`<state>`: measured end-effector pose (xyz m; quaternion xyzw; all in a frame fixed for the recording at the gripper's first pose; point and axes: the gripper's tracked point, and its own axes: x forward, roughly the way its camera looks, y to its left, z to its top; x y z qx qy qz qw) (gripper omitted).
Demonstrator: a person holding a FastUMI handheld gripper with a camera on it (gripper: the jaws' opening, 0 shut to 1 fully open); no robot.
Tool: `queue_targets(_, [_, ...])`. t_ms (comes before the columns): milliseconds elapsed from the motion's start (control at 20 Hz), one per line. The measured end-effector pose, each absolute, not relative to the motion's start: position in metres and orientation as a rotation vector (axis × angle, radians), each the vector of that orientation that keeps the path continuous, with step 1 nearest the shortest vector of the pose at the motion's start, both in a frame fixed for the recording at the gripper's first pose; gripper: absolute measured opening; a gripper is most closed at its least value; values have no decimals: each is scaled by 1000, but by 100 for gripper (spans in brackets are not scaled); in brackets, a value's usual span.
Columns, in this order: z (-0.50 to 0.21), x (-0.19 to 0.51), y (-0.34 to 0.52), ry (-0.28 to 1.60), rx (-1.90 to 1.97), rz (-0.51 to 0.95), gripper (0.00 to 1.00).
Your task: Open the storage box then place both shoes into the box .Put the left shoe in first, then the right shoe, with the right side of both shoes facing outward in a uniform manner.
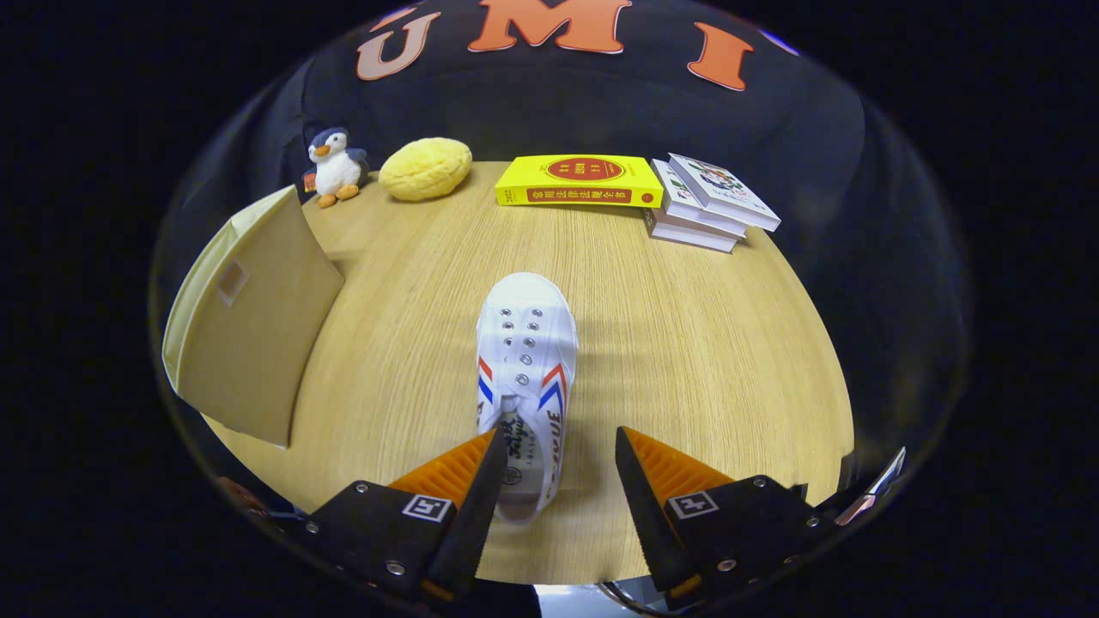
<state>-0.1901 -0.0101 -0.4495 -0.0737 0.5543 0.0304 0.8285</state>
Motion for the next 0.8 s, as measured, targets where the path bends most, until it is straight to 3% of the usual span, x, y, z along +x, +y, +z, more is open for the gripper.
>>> queue_targets(150, [-467, -191, -17, 1180, -208, 79, 74])
queue_targets(550, [-494, -166, -12, 1127, -158, 71, 53])
queue_targets(750, [-494, -153, -11, 1062, -117, 49, 34])
queue_targets(800, [-492, -150, -14, 1045, -106, 28, 24])
